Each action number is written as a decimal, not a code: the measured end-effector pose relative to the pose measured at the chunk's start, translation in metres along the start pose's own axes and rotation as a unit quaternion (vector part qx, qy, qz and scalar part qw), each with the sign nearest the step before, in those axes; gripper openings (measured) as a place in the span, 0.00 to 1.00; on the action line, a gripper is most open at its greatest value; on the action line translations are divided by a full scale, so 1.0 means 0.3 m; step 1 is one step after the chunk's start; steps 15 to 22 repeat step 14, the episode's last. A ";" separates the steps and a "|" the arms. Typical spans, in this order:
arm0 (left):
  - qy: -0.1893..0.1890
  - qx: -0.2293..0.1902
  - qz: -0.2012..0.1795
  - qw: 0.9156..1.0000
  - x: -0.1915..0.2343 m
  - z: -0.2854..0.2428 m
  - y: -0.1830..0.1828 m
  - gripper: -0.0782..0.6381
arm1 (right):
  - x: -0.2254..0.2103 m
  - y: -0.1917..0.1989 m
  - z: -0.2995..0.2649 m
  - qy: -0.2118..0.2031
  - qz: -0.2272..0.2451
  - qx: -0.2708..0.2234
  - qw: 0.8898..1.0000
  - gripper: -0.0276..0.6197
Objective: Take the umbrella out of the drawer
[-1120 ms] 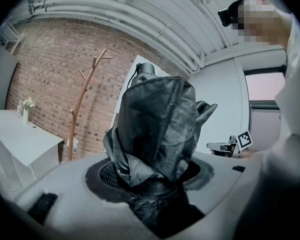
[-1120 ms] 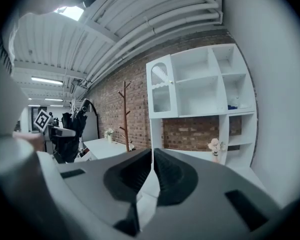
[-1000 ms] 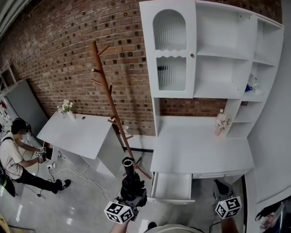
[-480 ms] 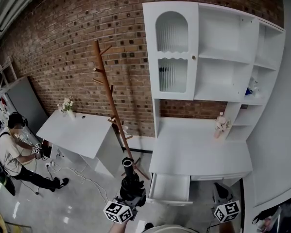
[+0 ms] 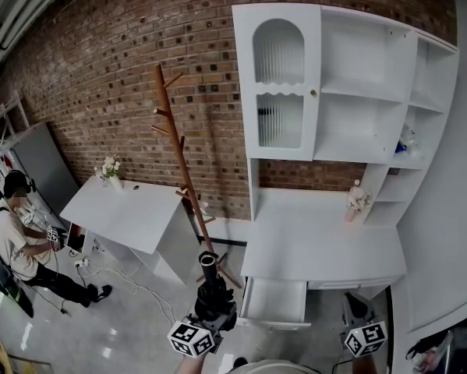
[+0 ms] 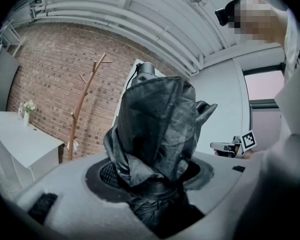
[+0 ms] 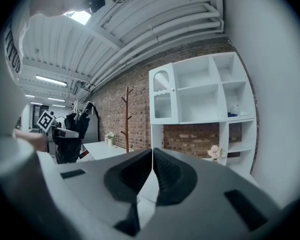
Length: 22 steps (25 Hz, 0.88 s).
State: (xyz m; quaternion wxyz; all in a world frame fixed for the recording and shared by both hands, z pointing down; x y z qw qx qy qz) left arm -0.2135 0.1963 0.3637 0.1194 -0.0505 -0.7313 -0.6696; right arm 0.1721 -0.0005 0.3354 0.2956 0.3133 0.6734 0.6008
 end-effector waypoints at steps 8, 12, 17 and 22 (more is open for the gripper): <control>-0.001 -0.002 0.000 1.000 0.005 0.008 0.007 0.48 | 0.004 0.006 0.004 0.000 -0.006 -0.001 1.000 0.09; 0.000 -0.001 -0.001 1.000 0.003 0.013 0.007 0.48 | 0.006 0.003 0.009 0.002 -0.009 -0.001 1.000 0.09; 0.000 -0.001 -0.001 1.000 0.004 0.016 0.007 0.48 | 0.007 0.005 0.011 0.005 -0.012 -0.003 1.000 0.09; 0.000 -0.001 -0.001 1.000 0.004 0.016 0.007 0.48 | 0.007 0.005 0.011 0.005 -0.012 -0.003 1.000 0.09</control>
Point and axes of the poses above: the fingertips, and each gripper's own axes: z backward along the fingers, x to its left, y out of its underside, the point moved 9 cm from there along z, backward along the fingers, and after that the axes turned 1 degree about y, right-handed, at the moved point
